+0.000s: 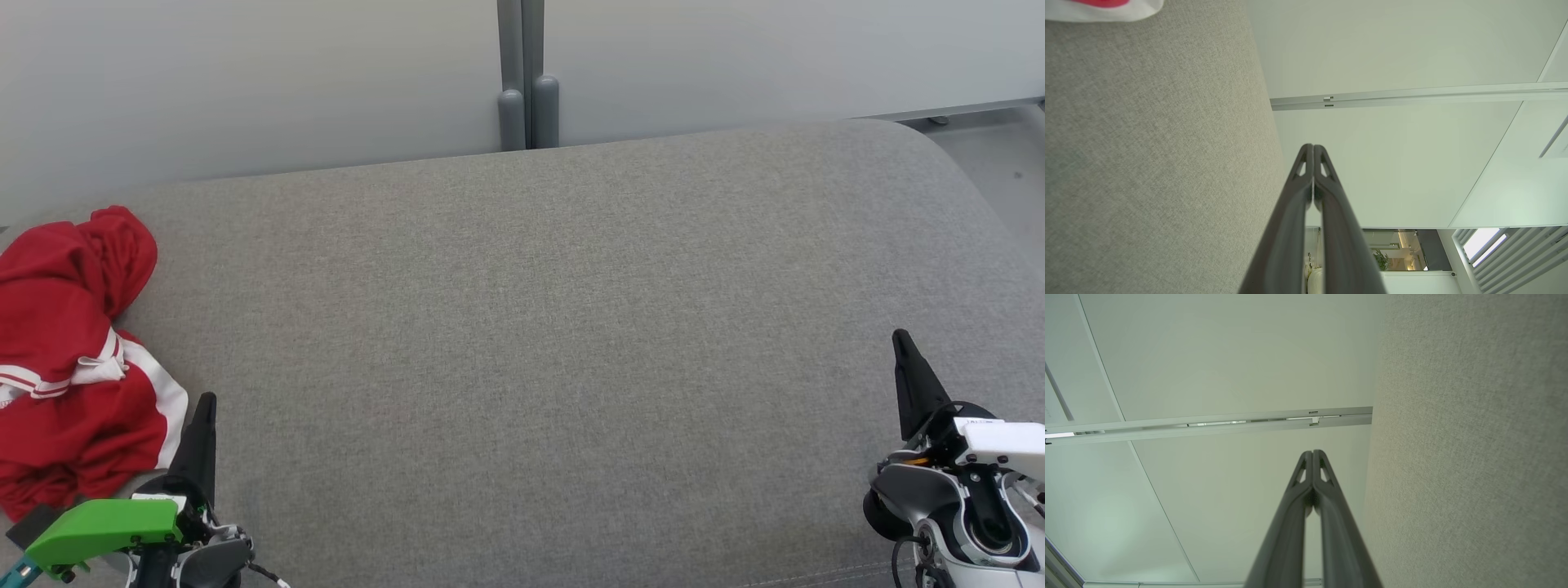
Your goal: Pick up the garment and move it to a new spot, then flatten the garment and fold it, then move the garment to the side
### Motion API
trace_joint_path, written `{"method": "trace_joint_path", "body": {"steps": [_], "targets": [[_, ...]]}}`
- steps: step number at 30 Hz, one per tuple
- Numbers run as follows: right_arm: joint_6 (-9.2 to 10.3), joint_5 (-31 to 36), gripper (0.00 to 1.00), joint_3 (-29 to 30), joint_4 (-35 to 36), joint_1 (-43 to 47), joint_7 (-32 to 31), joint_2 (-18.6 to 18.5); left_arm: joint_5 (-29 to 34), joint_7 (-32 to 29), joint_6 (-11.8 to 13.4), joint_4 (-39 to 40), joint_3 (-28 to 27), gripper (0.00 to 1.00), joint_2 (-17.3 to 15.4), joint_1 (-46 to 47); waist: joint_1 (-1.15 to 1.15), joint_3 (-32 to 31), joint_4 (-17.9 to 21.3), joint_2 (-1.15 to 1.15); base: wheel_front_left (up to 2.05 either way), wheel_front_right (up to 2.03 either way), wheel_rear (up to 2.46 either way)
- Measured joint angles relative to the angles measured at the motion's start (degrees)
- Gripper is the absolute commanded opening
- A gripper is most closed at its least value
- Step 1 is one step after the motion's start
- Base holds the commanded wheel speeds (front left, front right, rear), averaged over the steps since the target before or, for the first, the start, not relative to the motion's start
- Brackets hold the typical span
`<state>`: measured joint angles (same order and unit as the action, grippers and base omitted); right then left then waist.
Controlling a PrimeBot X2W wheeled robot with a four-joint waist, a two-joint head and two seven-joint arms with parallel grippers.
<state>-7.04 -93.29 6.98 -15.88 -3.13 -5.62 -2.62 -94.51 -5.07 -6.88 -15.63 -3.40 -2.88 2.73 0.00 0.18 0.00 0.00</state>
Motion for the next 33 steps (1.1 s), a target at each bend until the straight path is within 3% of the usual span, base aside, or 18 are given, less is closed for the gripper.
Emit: {"method": "trace_joint_path", "body": {"steps": [33], "targets": [[0.0,0.0,0.0,0.0,0.0,0.0,-0.1,0.0,0.1,0.0,0.0,0.0,0.0,0.0,0.0,0.0,0.0,0.0,0.0,0.0,0.0,0.0,0.0]]}}
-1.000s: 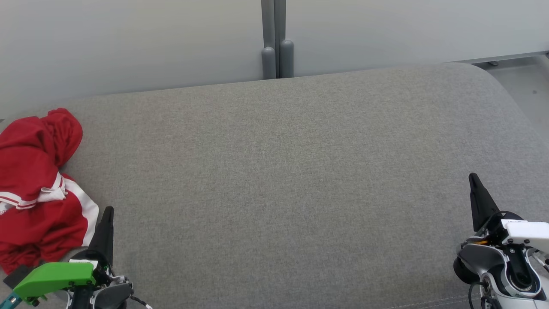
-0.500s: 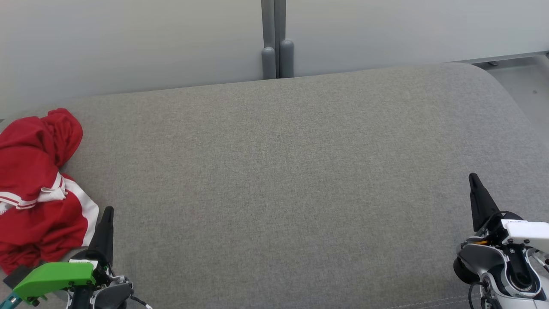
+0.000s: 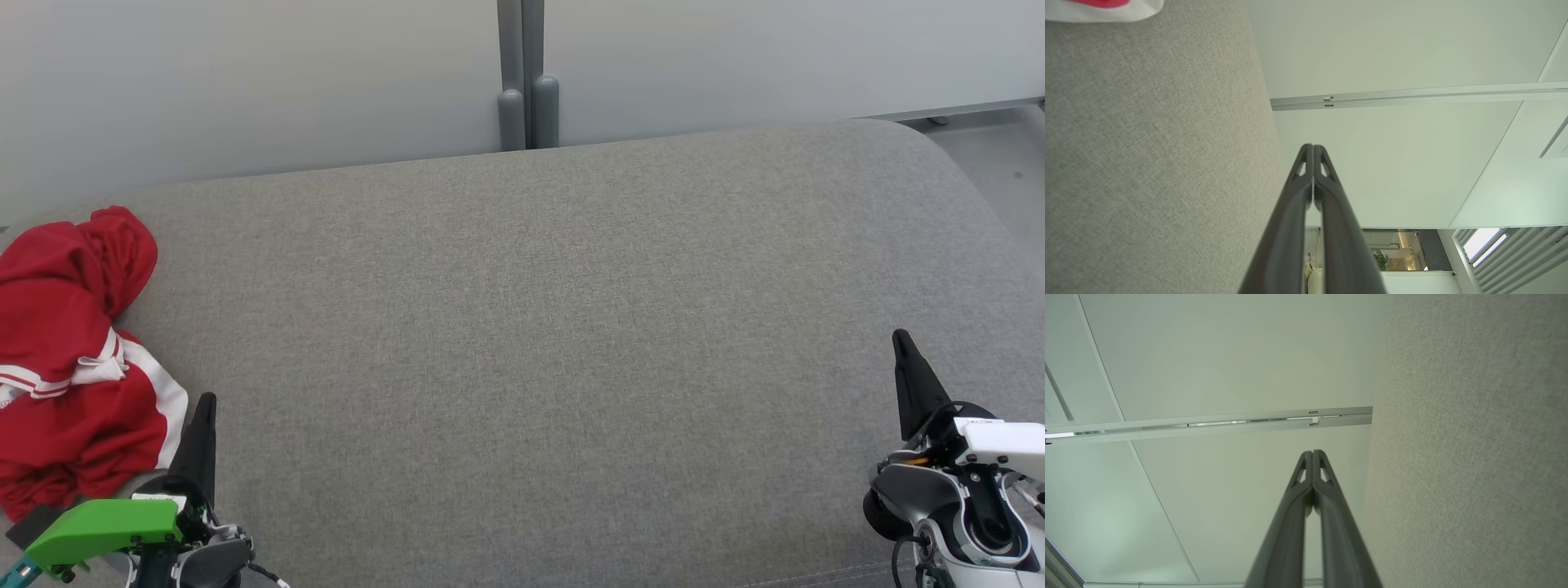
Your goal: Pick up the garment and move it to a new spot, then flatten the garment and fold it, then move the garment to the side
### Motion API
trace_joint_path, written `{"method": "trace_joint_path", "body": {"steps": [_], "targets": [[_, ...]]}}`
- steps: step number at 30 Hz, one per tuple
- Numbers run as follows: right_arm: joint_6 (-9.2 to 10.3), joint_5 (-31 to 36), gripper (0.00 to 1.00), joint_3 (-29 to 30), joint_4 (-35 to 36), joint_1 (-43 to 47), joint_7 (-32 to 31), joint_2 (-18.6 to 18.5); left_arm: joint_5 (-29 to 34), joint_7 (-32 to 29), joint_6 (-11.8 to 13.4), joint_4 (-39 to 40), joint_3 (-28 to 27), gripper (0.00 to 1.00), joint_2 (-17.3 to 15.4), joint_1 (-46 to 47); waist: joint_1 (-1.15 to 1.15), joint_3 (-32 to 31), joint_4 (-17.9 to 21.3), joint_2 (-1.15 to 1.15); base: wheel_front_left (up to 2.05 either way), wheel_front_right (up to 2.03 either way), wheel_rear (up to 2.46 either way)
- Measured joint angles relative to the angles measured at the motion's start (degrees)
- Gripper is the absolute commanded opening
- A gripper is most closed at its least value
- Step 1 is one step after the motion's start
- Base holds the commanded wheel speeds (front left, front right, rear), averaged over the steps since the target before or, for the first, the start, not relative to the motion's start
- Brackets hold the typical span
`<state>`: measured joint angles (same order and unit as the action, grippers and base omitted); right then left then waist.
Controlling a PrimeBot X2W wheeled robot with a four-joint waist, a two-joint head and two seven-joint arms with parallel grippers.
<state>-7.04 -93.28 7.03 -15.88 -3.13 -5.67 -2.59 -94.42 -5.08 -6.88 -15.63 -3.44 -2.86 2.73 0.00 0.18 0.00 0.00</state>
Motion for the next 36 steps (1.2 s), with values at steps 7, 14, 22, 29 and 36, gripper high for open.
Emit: {"method": "trace_joint_path", "body": {"steps": [7,14,22,29,36], "targets": [[0.0,0.0,0.0,0.0,0.0,0.0,0.0,0.0,0.0,0.0,0.0,0.0,0.0,0.0,0.0,0.0,0.0,0.0,0.0,0.0,0.0,0.0,0.0],[0.0,0.0,0.0,0.0,0.0,0.0,0.0,0.0,0.1,0.0,0.0,0.0,0.0,0.0,0.0,0.0,0.0,0.0,0.0,0.0,0.0,0.0,0.0],[0.0,0.0,0.0,0.0,0.0,0.0,0.0,0.0,0.1,-0.2,0.0,0.0,0.0,0.0,0.0,0.0,0.0,0.0,0.0,0.0,0.0,0.0,0.0],[0.0,0.0,0.0,0.0,0.0,0.0,0.0,0.0,0.1,-0.2,0.0,0.0,-0.1,0.0,0.0,0.0,0.0,0.0,0.0,0.0,0.0,0.0,0.0],[0.0,0.0,0.0,0.0,0.0,0.0,0.0,0.0,0.1,-0.2,0.0,0.0,-0.1,0.0,0.1,0.0,0.0,0.0,0.0,0.0,0.0,0.0,0.0]]}}
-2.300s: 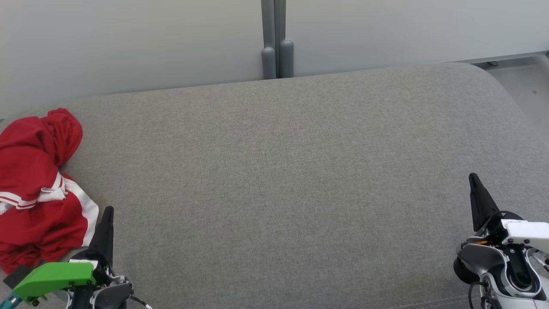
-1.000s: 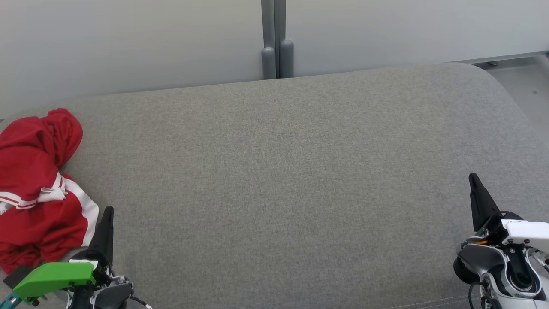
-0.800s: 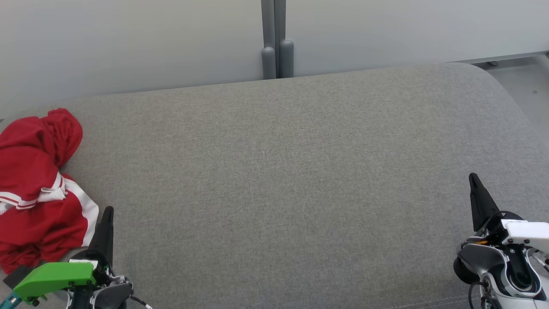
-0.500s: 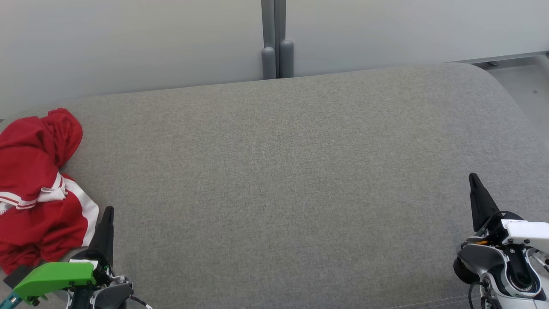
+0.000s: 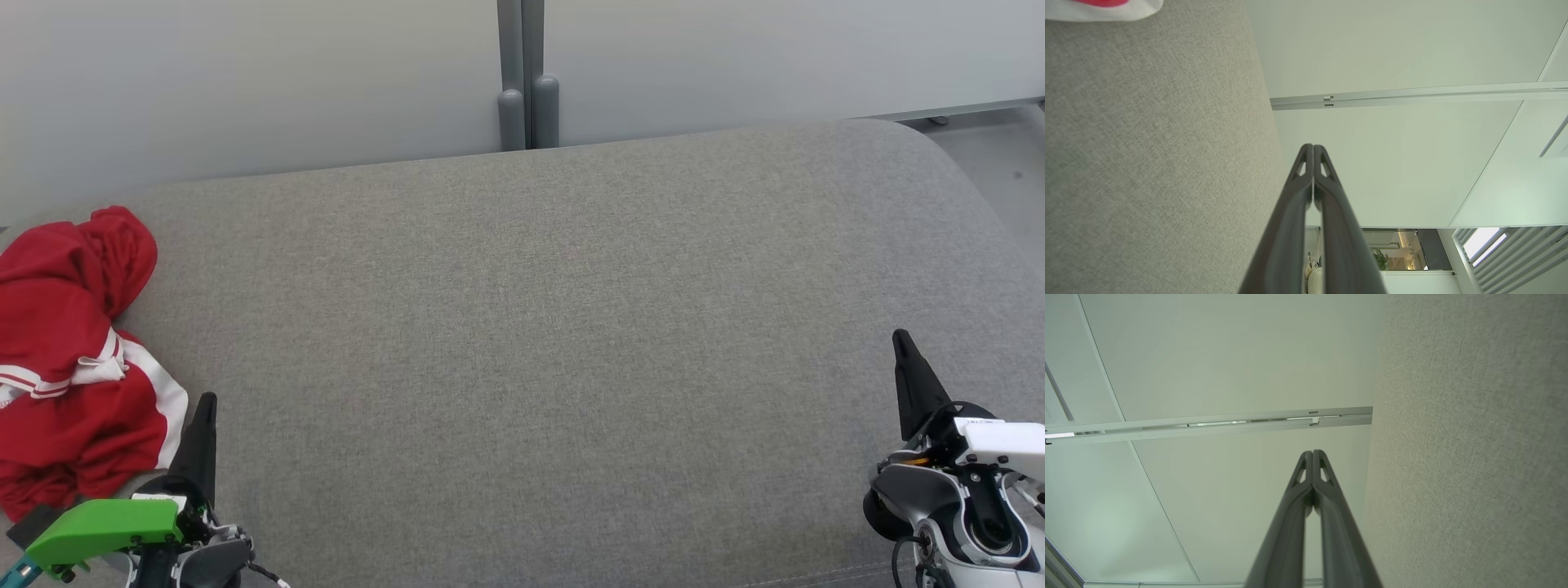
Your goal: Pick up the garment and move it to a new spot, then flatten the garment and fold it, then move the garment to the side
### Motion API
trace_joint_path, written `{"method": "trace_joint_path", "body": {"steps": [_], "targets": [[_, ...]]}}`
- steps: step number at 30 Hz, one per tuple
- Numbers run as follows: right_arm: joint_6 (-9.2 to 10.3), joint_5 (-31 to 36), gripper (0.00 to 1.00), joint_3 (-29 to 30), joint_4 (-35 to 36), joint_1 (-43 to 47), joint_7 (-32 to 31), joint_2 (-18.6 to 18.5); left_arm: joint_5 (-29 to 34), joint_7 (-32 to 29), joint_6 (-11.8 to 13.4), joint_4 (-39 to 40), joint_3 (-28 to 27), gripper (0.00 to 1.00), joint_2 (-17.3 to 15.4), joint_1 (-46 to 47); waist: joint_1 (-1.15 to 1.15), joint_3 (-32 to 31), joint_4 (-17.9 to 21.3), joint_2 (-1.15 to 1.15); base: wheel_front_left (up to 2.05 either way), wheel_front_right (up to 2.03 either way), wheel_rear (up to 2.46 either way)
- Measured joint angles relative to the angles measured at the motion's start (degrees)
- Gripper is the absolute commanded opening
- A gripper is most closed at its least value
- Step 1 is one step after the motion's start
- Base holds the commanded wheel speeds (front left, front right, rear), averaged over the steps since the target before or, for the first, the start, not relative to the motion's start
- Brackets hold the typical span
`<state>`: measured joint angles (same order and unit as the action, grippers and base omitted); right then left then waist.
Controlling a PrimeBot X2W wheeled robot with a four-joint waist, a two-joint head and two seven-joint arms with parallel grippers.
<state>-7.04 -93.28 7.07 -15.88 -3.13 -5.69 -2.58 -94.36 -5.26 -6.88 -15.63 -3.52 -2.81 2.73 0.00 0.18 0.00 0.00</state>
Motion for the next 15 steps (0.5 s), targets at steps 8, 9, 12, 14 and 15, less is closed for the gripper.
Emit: {"method": "trace_joint_path", "body": {"steps": [8,9,12,14,15], "targets": [[0.0,0.0,0.0,0.0,0.0,0.0,0.0,0.0,0.0,0.0,0.0,0.0,0.0,0.0,0.0,0.0,0.0,0.0,0.0,0.0,0.0,0.0,0.0],[0.0,0.0,0.0,0.0,0.0,0.0,0.0,0.0,0.0,0.0,0.0,0.0,0.0,0.0,0.0,0.0,0.0,0.0,0.0,0.0,0.0,0.0,0.0],[0.0,0.0,0.0,0.0,0.0,0.0,0.0,0.0,0.0,0.0,0.0,0.0,0.0,0.0,0.0,0.0,0.0,0.0,0.0,0.0,0.0,0.0,0.0],[0.0,0.0,0.0,0.0,0.0,0.0,0.0,0.0,0.0,0.0,0.0,0.0,0.0,0.0,0.0,0.0,0.0,0.0,0.0,0.0,0.0,0.0,0.0],[0.0,0.0,0.0,0.0,0.0,0.0,0.0,0.0,0.0,0.0,0.0,0.0,0.0,0.0,0.0,0.0,0.0,0.0,0.0,0.0,0.0,0.0,0.0]]}}
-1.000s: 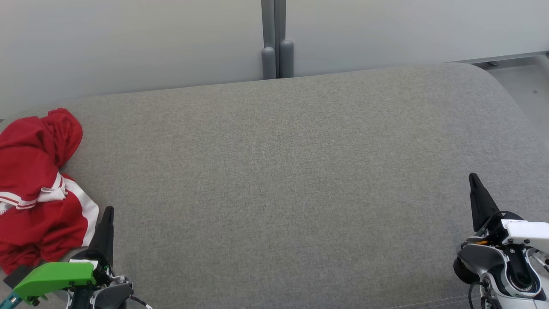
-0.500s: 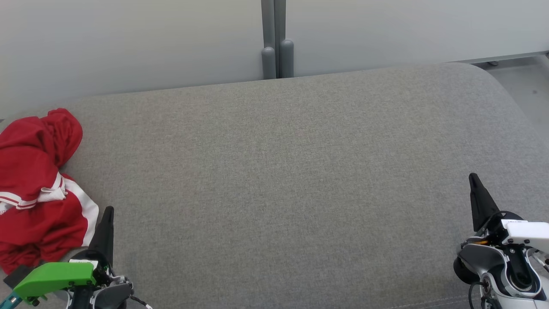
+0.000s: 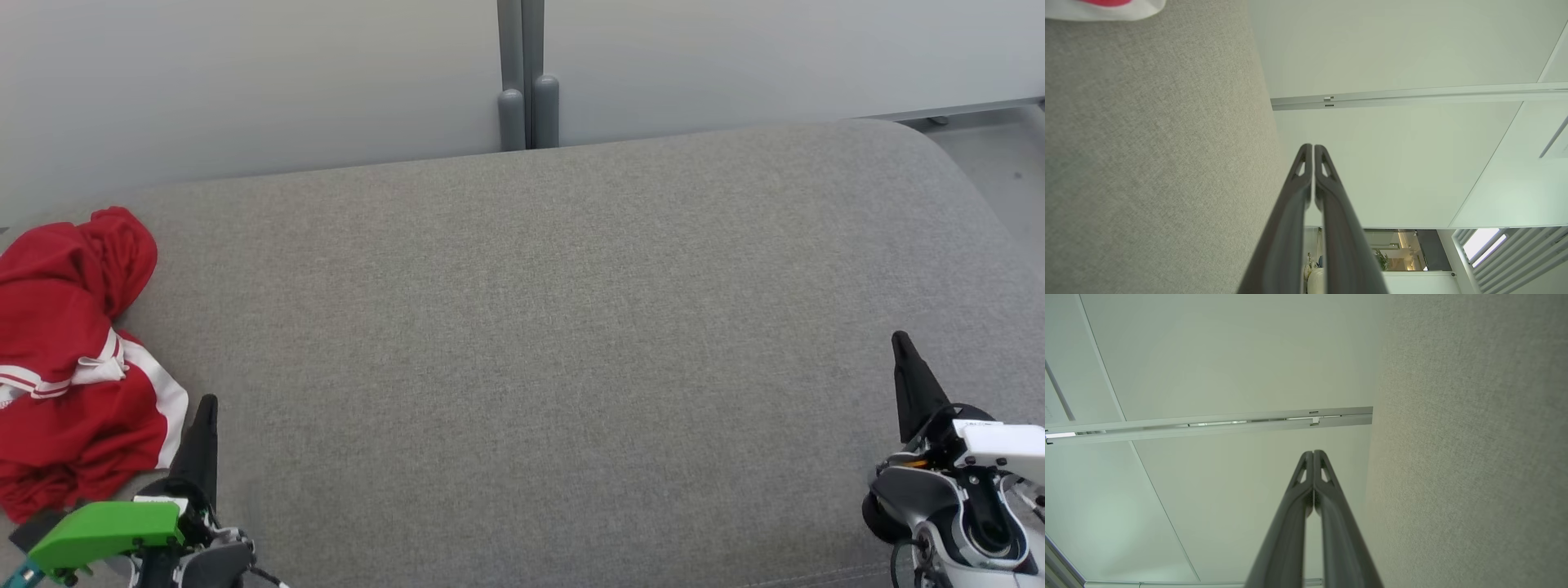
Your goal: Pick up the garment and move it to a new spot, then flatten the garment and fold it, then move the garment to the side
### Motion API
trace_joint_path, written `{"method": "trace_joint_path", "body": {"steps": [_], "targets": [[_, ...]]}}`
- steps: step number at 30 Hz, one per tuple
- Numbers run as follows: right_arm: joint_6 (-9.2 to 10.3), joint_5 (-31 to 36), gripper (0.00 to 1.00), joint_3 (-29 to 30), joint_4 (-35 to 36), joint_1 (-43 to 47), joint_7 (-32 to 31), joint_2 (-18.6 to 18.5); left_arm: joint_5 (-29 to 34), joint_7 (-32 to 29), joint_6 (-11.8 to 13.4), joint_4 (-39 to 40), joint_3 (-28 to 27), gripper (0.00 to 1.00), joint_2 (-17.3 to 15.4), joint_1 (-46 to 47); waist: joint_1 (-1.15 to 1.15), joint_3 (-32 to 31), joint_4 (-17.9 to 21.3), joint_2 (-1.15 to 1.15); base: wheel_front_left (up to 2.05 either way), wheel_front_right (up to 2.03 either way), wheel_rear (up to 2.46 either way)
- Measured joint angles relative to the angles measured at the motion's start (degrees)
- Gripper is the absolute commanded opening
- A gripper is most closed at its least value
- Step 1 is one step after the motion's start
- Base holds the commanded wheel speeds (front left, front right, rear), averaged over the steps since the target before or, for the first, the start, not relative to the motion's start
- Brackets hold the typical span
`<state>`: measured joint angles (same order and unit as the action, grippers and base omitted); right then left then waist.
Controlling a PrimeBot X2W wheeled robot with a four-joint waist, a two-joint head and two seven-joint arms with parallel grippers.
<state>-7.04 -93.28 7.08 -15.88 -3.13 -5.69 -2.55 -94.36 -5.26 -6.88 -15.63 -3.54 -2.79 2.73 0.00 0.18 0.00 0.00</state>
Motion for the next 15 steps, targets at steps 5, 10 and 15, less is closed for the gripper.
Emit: {"method": "trace_joint_path", "body": {"steps": [5,10,15], "targets": [[0.08,0.0,1.0,-0.2,-3.0,2.6,0.0,1.5,-0.2,0.0,0.1,-3.2,0.2,1.0,1.3,-2.3,0.0,0.0,0.0,0.0,0.0,0.0,0.0],[0.1,0.0,1.0,-0.5,-3.7,3.7,0.3,2.0,-0.2,0.3,0.1,-3.8,0.6,1.0,1.8,-3.4,0.0,0.0,0.0,0.0,0.0,0.0,0.0],[0.14,1.2,1.0,-1.4,-3.6,3.6,1.2,2.0,0.5,1.4,0.1,-3.2,1.2,1.0,1.8,-3.4,0.0,0.0,0.0,0.0,0.0,0.0,0.0]]}}
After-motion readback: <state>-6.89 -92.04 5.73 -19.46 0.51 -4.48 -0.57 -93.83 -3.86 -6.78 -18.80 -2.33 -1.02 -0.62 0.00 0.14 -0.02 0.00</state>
